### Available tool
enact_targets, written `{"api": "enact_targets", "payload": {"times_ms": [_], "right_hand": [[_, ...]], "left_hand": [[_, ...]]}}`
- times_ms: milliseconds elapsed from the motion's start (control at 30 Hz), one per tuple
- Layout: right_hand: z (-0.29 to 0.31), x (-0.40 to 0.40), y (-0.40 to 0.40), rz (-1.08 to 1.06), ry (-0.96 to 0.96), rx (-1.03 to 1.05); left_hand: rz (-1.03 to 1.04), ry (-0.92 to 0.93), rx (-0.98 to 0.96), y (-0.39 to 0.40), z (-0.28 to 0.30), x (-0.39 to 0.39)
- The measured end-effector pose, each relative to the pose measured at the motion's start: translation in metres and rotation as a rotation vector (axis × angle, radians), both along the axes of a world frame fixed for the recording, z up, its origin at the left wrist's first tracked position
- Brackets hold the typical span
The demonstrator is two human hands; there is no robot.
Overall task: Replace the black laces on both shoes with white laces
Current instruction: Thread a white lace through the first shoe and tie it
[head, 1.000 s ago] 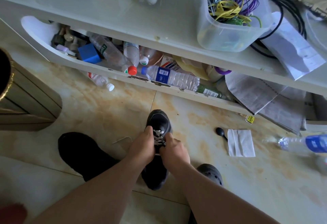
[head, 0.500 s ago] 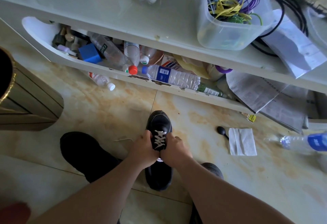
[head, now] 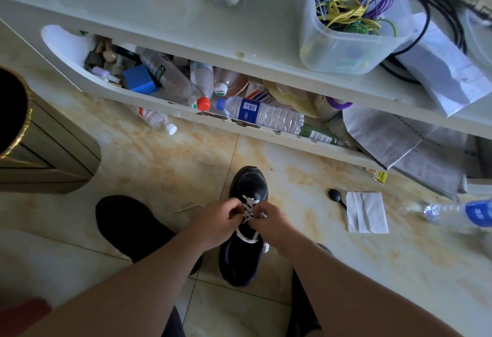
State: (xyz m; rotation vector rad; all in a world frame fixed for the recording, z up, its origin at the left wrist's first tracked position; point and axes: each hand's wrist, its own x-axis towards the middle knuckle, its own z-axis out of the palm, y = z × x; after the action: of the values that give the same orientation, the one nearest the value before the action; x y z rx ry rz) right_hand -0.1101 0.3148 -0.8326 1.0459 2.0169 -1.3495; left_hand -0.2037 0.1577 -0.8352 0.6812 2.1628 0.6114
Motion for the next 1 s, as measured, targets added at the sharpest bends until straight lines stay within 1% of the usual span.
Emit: {"api": "enact_targets", "payload": {"times_ms": [100, 167, 233, 267, 400, 467, 533, 600, 700, 833, 900, 1000], "right_hand": [[0.002, 0.002, 0.000, 0.020, -0.010, -0.049], [0.002, 0.000, -0.001, 0.024, -0.005, -0.050], [0.003, -0.003, -0.003, 0.001, -0.004, -0.036], [0.003, -0.005, -0.004, -0.027, -0.005, -0.037], [-0.002, -0.007, -0.005, -0.129, -0.046, -0.030], [-0.004, -0.007, -0.004, -0.099, -0.068, 0.016], [-0.003, -0.008, -0.006, -0.006, -0.075, 0.047], [0.002, -0.010, -0.008, 0.135, -0.056, 0.100], [0.006, -0.014, -0.007, 0.398, 0.011, 0.249], [0.001, -0.017, -0.012, 0.659, 0.012, 0.501], [-0.003, -0.014, -0.015, 0.692, 0.029, 0.543], [-0.007, -0.006, -0.016, 0.710, 0.038, 0.515]], "left_hand": [[-0.100, 0.079, 0.004, -0.001, -0.003, 0.002], [-0.168, 0.194, -0.014, -0.001, -0.008, 0.007], [-0.171, 0.319, 0.012, -0.002, -0.014, 0.012], [-0.156, 0.354, 0.014, -0.002, -0.014, 0.015], [-0.151, 0.364, -0.032, -0.001, -0.014, 0.019], [-0.110, 0.335, -0.053, 0.001, -0.015, 0.019], [-0.095, 0.305, -0.095, 0.002, -0.016, 0.019], [-0.105, 0.314, -0.142, 0.005, -0.014, 0.020], [-0.157, 0.340, -0.205, 0.012, -0.009, 0.017], [-0.287, 0.345, -0.256, 0.018, -0.006, 0.010], [-0.290, 0.350, -0.271, 0.017, -0.006, 0.011], [-0.323, 0.365, -0.282, 0.016, -0.005, 0.014]]}}
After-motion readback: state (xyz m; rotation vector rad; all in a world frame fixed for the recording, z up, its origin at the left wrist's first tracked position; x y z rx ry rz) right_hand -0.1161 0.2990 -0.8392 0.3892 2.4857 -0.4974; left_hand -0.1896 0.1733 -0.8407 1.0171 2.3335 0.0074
